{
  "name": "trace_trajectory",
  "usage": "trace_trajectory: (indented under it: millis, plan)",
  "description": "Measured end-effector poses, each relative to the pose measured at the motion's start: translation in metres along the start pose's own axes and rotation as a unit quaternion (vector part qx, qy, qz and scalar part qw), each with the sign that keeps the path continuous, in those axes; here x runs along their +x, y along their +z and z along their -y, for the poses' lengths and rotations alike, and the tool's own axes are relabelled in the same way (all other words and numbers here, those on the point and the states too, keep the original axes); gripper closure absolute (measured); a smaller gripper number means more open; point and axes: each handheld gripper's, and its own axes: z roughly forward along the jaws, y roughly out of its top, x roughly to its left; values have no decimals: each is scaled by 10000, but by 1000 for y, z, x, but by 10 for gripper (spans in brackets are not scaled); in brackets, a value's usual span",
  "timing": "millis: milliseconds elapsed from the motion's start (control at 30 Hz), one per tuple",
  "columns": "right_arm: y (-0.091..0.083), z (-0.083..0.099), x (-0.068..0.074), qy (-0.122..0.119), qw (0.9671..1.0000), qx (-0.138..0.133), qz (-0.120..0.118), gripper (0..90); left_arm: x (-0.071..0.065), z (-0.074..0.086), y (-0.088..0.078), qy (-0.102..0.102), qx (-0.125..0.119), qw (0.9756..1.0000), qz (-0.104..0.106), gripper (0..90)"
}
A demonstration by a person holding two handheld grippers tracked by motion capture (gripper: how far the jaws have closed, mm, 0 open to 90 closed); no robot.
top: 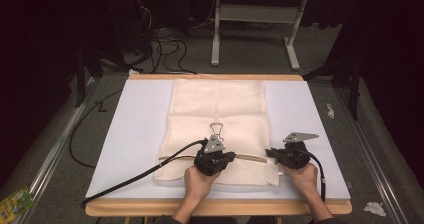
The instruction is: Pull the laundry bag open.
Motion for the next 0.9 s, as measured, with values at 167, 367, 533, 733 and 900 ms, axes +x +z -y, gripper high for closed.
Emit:
trace_trajectory:
  millis: [167,367,533,733,900]
  plan:
    - [0,0,0,-12,10000,-15,22,874,2,2,-4,-12,10,10000,-47,871]
    - [0,0,0,-14,10000,-77,-9,874,4,3,-9,-26,-49,10000,-78,871]
    - [0,0,0,-4,10000,-64,-13,874,5,3,-11,-63,-78,9999,-68,871]
    - [-2,-1,0,8,9999,-101,28,874,8,3,-19,-75,-159,9998,-115,871]
    - [-2,-1,0,-8,9999,-99,19,874,11,7,-21,-147,-197,9997,-78,871]
